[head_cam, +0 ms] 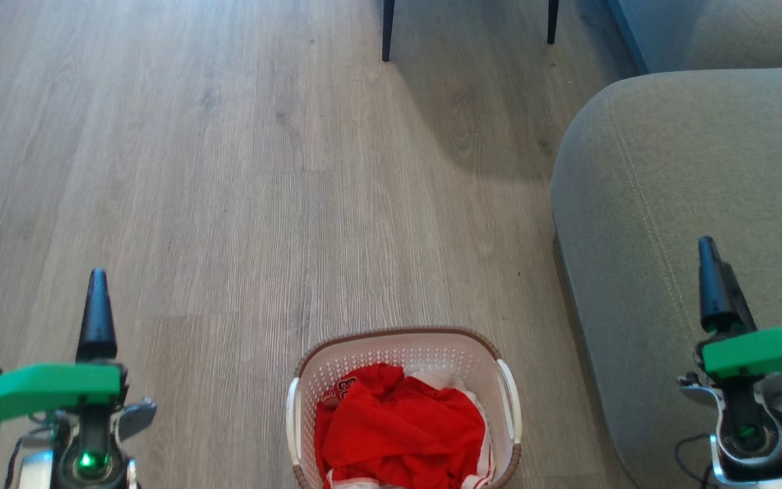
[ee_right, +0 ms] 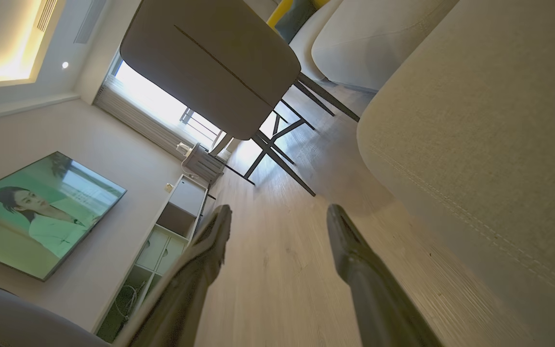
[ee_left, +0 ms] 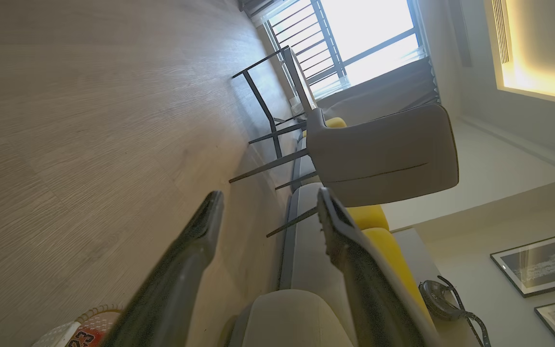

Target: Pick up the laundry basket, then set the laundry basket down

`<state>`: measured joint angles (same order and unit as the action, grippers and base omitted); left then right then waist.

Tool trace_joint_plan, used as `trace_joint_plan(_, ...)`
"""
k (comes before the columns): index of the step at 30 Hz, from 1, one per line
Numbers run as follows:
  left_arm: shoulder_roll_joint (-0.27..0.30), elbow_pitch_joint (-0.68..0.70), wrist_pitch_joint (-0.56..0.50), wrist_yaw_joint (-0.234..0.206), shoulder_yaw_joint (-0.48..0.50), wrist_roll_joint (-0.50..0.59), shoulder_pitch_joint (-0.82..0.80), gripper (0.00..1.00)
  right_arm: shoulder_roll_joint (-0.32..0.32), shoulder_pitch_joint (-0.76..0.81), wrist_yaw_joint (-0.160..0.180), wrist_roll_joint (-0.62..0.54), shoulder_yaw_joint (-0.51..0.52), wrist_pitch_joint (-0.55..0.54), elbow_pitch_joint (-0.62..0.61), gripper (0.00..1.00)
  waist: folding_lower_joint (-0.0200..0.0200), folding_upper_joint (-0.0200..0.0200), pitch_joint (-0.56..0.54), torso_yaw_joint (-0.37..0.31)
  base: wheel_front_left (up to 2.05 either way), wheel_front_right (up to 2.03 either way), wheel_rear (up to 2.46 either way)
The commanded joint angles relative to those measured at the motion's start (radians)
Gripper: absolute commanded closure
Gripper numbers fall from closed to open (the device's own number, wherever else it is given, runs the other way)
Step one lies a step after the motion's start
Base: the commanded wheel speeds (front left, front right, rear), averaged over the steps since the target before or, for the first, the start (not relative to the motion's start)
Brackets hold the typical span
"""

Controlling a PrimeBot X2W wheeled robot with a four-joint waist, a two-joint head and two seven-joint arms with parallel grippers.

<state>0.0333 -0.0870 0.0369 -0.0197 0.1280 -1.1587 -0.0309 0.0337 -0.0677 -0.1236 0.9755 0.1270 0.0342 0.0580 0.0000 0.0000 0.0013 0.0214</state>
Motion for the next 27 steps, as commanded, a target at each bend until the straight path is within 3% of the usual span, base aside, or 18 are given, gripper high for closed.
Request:
trace_joint_plan(1,0.012,0.054,0.009,-0.009,0.004,0.03,-0.068,0.0,0.008,-0.061,-0.003,-0.033,-0.011,0.013,-0.052,0.0,0.0,0.0,0.001,0.001,0.0,0.0,0.0)
trace_joint_plan(10,0.012,0.128,0.033,-0.128,-0.099,0.221,-0.069,0.0,0.009,-0.069,-0.003,-0.194,-0.054,0.036,-0.107,0.0,0.0,0.0,0.001,0.006,0.0,0.0,0.0)
trace_joint_plan(17,0.015,0.123,0.053,-0.163,-0.216,0.416,-0.078,0.0,0.01,-0.061,-0.004,-0.328,-0.094,0.056,-0.13,0.0,0.0,0.0,-0.006,0.013,0.0,0.0,0.0)
trace_joint_plan(27,0.097,0.092,0.082,-0.312,-0.439,0.592,-0.115,0.0,0.028,-0.051,-0.004,-0.549,-0.165,0.086,-0.118,0.0,0.0,0.0,-0.02,0.018,0.0,0.0,0.0)
